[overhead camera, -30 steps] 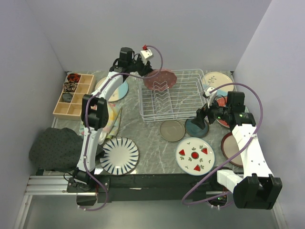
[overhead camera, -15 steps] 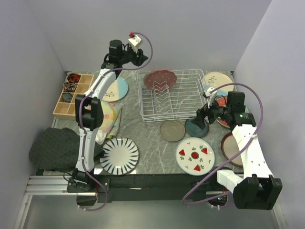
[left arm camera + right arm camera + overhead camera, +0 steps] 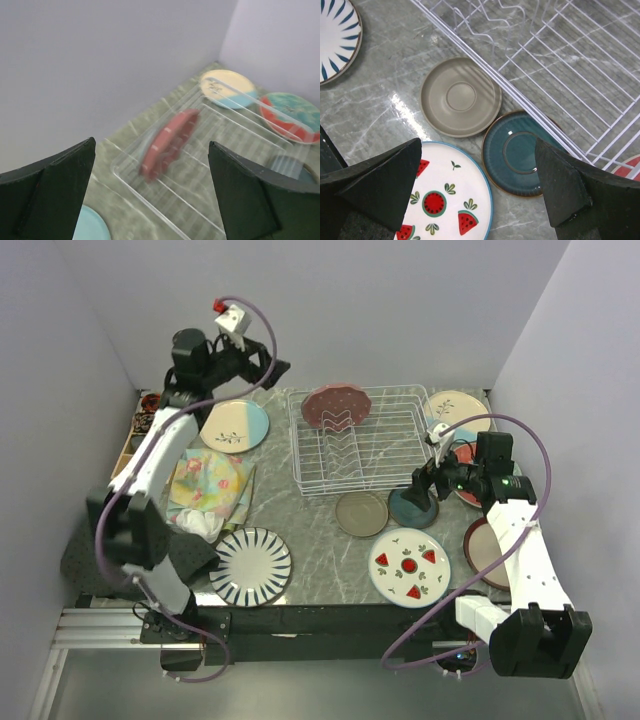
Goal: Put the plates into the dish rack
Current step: Grab a plate with the right arm
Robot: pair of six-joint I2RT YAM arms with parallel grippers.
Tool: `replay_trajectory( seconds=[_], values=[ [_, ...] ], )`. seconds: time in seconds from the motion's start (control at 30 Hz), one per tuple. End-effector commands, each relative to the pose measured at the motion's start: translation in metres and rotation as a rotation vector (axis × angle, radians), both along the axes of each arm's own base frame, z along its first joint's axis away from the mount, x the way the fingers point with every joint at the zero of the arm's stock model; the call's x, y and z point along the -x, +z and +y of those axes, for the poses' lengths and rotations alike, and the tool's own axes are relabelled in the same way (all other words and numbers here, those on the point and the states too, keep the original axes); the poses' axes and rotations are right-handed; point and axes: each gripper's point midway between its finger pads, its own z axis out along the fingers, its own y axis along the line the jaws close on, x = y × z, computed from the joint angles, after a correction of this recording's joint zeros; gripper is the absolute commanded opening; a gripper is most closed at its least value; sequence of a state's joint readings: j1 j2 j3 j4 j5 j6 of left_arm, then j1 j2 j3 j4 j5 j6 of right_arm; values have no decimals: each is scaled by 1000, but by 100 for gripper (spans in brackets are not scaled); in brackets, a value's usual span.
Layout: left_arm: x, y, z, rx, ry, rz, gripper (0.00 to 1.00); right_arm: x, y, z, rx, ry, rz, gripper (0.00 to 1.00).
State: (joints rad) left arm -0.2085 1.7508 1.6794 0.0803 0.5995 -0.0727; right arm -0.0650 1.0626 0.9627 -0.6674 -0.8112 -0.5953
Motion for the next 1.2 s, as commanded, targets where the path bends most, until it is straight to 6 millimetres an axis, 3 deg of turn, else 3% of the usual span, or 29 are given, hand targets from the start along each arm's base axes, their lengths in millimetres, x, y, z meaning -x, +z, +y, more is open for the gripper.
replay_trajectory(
  seconds=[0.0,0.03,0.07,0.13,0.17,0.2,0.23,0.27,0.3,0.33,0.4,0.47,0.5,0.6,0.7,0.87,0.93,1.0,1.17],
  values=[
    [76,28,8,124,-27,41,100,1,-12,6,4,49,34,100],
    [87,24,11,134,-17,63,99,3,-15,9,14,73,36,100],
    [110,37,15,174,-14,67,99,8,-18,11,11,91,63,100],
    [128,6,21,177,15,170,99,12,-21,18,19,142,73,100],
    [145,14,26,193,26,159,99,15,-22,19,25,152,84,100],
    [153,-9,29,189,36,209,99,19,-26,26,48,195,74,100],
    [170,-4,32,198,32,195,99,28,-35,35,70,239,84,100],
    [180,-13,31,195,19,214,99,26,-42,37,121,242,68,100],
    [188,-34,32,188,19,253,99,27,-48,39,154,249,57,100],
    [200,-34,34,194,12,239,99,32,-59,41,176,264,69,100],
    [214,-74,36,174,14,334,99,34,-69,51,219,301,72,100],
    [225,-90,37,185,14,379,99,37,-72,63,243,352,71,100],
    [230,-113,37,177,21,443,99,36,-79,64,279,359,74,100],
    [238,-149,42,149,61,542,100,35,-94,79,403,401,17,100],
    [236,-165,51,136,130,593,99,32,-105,101,481,428,-32,100],
    [230,-168,54,126,163,618,99,10,-113,126,574,368,-124,100],
    [228,-171,56,126,184,638,99,11,-128,133,639,372,-139,100],
    [225,-171,58,120,204,640,99,3,-137,132,685,321,-151,100],
    [222,-173,60,119,218,645,99,11,-150,132,690,347,-118,100]
  ],
)
